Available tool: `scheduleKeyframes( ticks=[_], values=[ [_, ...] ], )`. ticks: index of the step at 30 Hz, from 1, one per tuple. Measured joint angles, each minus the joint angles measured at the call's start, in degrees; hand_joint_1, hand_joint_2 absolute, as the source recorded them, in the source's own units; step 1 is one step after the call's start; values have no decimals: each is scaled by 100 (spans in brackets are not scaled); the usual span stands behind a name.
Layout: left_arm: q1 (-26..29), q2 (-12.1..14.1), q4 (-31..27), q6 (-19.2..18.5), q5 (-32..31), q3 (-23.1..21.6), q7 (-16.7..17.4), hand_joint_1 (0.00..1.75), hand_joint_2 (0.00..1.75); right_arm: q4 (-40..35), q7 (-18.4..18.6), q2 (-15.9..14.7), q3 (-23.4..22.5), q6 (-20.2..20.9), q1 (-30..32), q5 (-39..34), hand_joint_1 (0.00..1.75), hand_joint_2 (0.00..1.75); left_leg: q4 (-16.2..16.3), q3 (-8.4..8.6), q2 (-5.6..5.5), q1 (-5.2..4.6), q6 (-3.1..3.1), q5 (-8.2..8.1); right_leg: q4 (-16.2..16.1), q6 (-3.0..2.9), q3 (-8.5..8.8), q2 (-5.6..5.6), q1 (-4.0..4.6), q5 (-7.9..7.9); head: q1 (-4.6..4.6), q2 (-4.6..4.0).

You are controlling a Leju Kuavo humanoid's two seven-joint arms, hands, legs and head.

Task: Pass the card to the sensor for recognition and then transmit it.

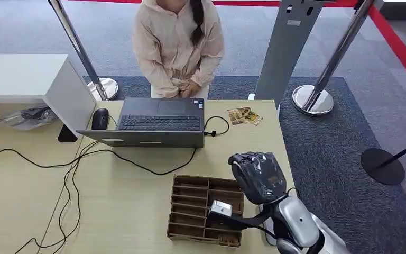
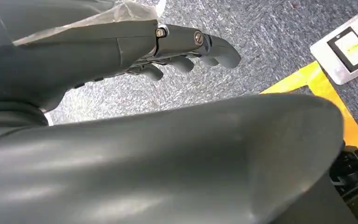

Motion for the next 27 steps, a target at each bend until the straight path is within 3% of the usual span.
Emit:
scheduleKeyframes(
  ticks=[16, 27],
  values=[
    [-39, -4, 0, -46, -48, -127, 22, 0, 0, -219, 68, 20, -168, -33, -353, -138, 175, 175, 0, 0, -1, 0, 0, 0, 0, 0, 0, 0, 0, 1, 0, 0],
    [-76, -22, 0, -85, -72, -192, 61, 0, 0, -924, 380, 77, -642, -212, -968, -996, 175, 175, 1, 0, 0, 0, 0, 0, 1, 1, 0, 0, 0, 1, -2, 0]
  ],
)
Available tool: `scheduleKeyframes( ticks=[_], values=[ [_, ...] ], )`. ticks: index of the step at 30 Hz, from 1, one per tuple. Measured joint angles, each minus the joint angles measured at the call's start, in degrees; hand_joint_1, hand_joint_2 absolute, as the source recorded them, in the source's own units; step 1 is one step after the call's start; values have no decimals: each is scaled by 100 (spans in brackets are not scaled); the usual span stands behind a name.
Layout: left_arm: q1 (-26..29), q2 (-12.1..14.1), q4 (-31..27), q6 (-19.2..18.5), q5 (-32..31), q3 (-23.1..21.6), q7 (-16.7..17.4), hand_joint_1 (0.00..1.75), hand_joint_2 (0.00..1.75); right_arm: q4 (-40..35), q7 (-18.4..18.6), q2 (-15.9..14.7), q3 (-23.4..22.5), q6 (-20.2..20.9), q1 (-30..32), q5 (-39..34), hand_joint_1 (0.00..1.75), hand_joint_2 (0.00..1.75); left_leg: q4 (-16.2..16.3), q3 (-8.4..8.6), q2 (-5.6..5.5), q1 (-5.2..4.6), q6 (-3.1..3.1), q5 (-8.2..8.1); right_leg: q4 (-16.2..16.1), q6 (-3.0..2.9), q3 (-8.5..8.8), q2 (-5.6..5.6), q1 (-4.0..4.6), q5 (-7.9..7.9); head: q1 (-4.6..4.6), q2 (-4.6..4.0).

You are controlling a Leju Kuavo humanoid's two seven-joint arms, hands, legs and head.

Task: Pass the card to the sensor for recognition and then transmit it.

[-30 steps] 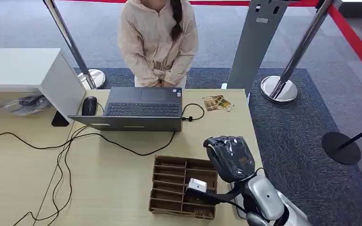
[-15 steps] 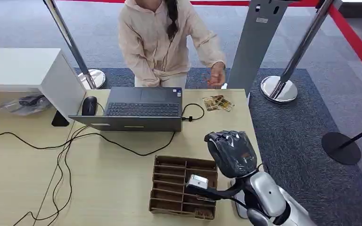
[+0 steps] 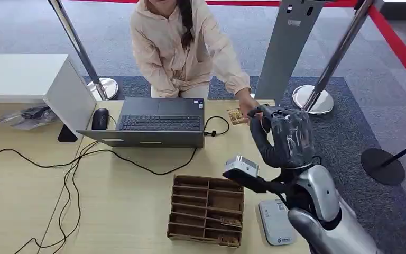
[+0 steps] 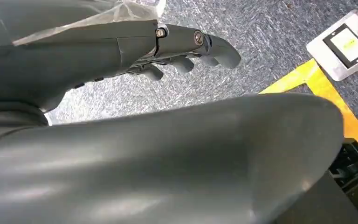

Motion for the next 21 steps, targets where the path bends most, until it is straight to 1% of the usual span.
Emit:
scheduleKeyframes(
  ticks=[8, 14, 21],
  values=[
    [-26, -20, 0, -20, -37, -79, 26, 0, 0, -379, 193, 55, -265, -70, -457, -582, 175, 175, 0, 1, 1, 0, 0, 0, 0, 0, 0, 0, 0, 0, 2, 0],
    [-68, -52, 0, -61, -79, -90, 52, 0, 0, -422, 291, 133, -304, -46, -805, -853, 175, 175, 0, 0, 0, 0, 0, 0, 1, 0, 1, 0, 0, 0, 0, 0],
    [-117, -101, 0, -120, -142, -162, 101, 0, 0, -337, 396, 273, -280, 39, -1192, -993, 175, 175, 0, -2, 0, 0, 0, 0, 2, 0, 0, 0, 0, 0, 2, 0]
  ],
)
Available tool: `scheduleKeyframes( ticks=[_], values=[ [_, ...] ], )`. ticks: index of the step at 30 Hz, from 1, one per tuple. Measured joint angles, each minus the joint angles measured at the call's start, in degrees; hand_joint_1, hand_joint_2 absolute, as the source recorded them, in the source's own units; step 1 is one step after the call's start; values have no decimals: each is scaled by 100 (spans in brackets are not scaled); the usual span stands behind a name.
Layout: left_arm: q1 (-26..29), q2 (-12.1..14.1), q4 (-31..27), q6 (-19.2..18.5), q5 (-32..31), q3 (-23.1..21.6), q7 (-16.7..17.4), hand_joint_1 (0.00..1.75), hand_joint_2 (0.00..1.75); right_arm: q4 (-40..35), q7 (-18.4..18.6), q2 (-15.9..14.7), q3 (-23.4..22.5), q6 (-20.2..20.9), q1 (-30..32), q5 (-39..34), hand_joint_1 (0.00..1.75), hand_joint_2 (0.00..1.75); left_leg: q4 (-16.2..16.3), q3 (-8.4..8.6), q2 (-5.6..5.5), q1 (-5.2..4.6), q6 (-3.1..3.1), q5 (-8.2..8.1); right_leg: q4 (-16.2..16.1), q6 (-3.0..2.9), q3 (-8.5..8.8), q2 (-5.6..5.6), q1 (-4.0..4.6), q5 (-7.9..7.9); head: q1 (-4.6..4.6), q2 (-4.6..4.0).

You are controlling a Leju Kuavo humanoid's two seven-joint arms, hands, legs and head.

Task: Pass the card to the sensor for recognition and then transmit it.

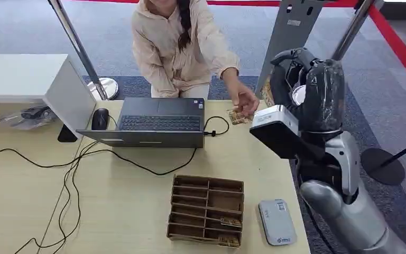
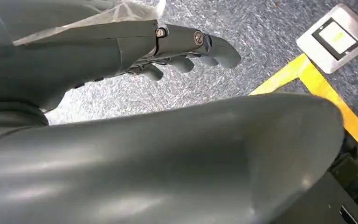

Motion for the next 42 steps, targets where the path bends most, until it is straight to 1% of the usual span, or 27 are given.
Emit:
scheduleKeyframes(
  ticks=[6, 9, 12, 22, 32, 42],
  values=[
    [-8, -44, 0, -37, -50, -78, 37, 0, 0, 218, 50, 142, 94, 24, -241, -48, 175, 175, 0, -8, -2, 0, 0, 0, 1, 0, -4, 0, 0, 0, 0, 0],
    [-40, -63, 0, -68, -90, -168, 63, 0, 0, 547, 59, 284, 163, 13, -432, -26, 175, 175, 0, -8, -2, 0, 0, 0, 2, -1, -6, 0, 0, 0, 2, 0],
    [-64, -92, 0, -87, -114, -210, 83, 0, 0, 847, 46, 441, 269, -63, -490, 28, 175, 175, 0, -11, -4, 0, 2, 3, 3, -1, -7, -1, 0, 0, -2, 0],
    [-129, -142, 0, -127, -184, -319, 151, 0, 0, 1775, -18, 807, 507, -293, -688, 188, 175, 175, 0, -11, -3, 1, 2, 3, 4, -1, -9, -1, 1, 0, -2, 0],
    [-138, -184, 0, -144, -212, -363, 166, 0, 0, 2666, -39, 994, 680, -465, -775, 127, 175, 175, 0, -11, -3, 1, 2, 3, 4, -1, -9, -1, 0, 1, 0, 0],
    [-171, -210, 0, -146, -216, -402, 177, 0, 0, 3301, -94, 1182, 824, -623, -858, 146, 175, 175, 0, -10, -3, 1, 2, 3, 5, -1, -9, -1, 1, 1, 0, 0]
  ],
)
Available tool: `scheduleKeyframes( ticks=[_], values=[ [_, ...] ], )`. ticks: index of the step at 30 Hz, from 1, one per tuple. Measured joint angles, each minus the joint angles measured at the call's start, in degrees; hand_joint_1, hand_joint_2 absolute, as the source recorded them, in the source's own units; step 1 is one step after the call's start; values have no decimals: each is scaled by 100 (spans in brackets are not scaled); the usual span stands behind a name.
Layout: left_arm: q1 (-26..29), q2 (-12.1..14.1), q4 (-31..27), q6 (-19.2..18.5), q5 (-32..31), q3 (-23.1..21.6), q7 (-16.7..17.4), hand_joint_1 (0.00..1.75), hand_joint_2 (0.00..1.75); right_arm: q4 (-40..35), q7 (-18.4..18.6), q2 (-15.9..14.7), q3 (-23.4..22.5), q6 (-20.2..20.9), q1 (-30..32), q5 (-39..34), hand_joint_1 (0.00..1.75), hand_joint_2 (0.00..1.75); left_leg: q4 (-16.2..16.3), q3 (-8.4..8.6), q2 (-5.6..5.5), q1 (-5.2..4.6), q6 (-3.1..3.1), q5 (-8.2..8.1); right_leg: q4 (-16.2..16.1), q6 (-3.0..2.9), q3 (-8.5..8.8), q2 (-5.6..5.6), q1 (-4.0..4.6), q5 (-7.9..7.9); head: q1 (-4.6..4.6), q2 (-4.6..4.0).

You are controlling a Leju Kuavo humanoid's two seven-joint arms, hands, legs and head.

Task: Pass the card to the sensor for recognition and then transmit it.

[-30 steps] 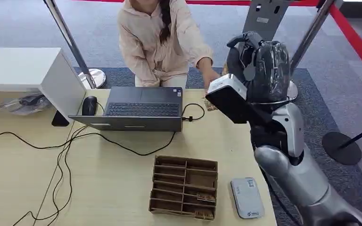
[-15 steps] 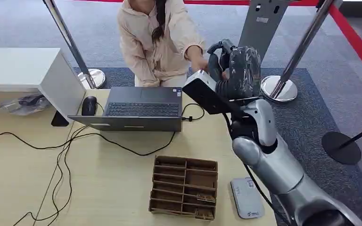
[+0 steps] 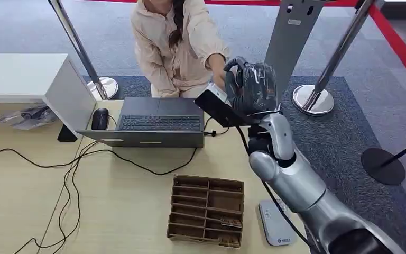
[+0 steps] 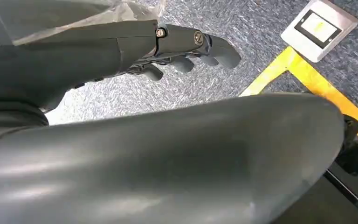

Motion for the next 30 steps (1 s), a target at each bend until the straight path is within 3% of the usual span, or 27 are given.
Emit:
scheduleKeyframes(
  ticks=[2, 4, 5, 6, 7, 8, 22, 23, 30],
  values=[
    [-4, -7, 0, 0, 0, -26, 0, 0, 0, 98, -26, 26, 24, -31, 0, -2, 175, 175, 0, -1, -1, 0, 0, 0, 0, 0, 0, 0, 0, 0, 0, 0],
    [-4, -7, 0, 0, 11, -48, 2, 0, 0, 177, -39, 57, 52, -76, -2, -13, 154, 175, 0, 0, 0, 0, 0, 0, 0, 0, -1, 0, 0, 0, 0, 0],
    [-5, -7, 0, 0, 18, -50, 2, 0, 0, 208, -39, 68, 63, -81, -4, -15, 58, 175, 0, 0, 0, 0, 0, 0, 0, 0, -1, 0, 0, 0, -2, 0],
    [-6, -7, 0, 0, 20, -52, 2, 0, 0, 232, -39, 83, 70, -87, -4, -20, 24, 175, 0, 0, 0, 0, 0, 0, 0, 0, -1, 0, 0, 0, 0, 0],
    [-6, -7, 0, 0, 20, -55, 2, 0, 0, 255, -39, 96, 72, -98, -5, -20, 24, 175, 1, 0, 0, 0, 0, 0, 0, 0, -1, 0, 0, 0, -2, 0],
    [-6, -7, 0, 0, 20, -57, 2, 0, 0, 273, -39, 103, 72, -109, -7, -26, 2, 175, 1, 0, 0, 0, 0, 0, 0, 0, -1, 0, 0, 0, 0, 0],
    [-3, -7, 0, 13, 42, -76, 2, 0, 0, 310, -4, 114, 72, -223, -27, -46, 0, 175, 1, 1, 0, 0, 0, 0, 0, 0, 0, 0, 0, 0, 0, 0],
    [-3, -7, 0, 20, 68, -85, 2, 0, 0, 293, 22, 111, 61, -288, -32, -57, 0, 0, 2, 2, 0, 0, -1, 1, 0, 0, 0, 0, 0, 0, 0, 0],
    [8, -4, 0, 68, 142, -90, -13, 0, 0, -361, 39, 59, -64, -522, -69, -144, 0, 0, 3, 4, 1, -1, -1, 1, 0, 0, -1, 0, 0, 0, -2, 0]
  ],
)
